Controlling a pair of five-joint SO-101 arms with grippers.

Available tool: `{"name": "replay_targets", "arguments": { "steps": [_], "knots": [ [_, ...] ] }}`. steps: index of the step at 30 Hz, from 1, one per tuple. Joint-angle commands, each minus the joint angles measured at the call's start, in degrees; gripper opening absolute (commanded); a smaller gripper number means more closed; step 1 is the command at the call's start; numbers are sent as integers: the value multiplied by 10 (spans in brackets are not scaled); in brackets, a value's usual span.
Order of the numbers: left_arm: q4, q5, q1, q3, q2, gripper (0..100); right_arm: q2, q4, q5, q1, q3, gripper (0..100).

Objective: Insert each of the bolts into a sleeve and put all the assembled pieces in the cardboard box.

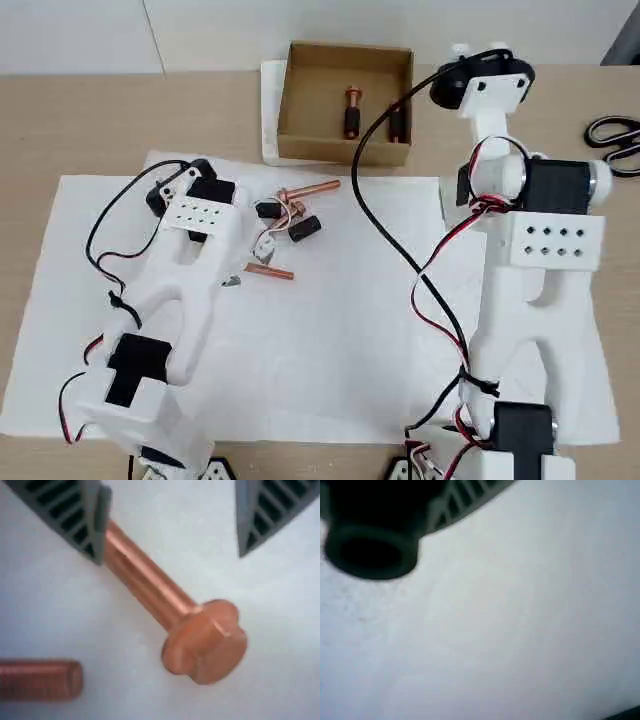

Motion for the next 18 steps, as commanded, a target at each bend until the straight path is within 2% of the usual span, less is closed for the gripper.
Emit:
{"name": "replay_targets", "arguments": {
  "steps": [1, 8, 18],
  "knots": [
    [-8, 4, 1, 7, -32, 143, -24, -5, 4, -4, -27, 3],
    [-87, 5, 1, 73, -33, 143, -24, -5, 4, -4, -27, 3],
    [-105, 20, -2, 74, -33, 144, -24, -5, 4, -1, -27, 3]
  ]
}}
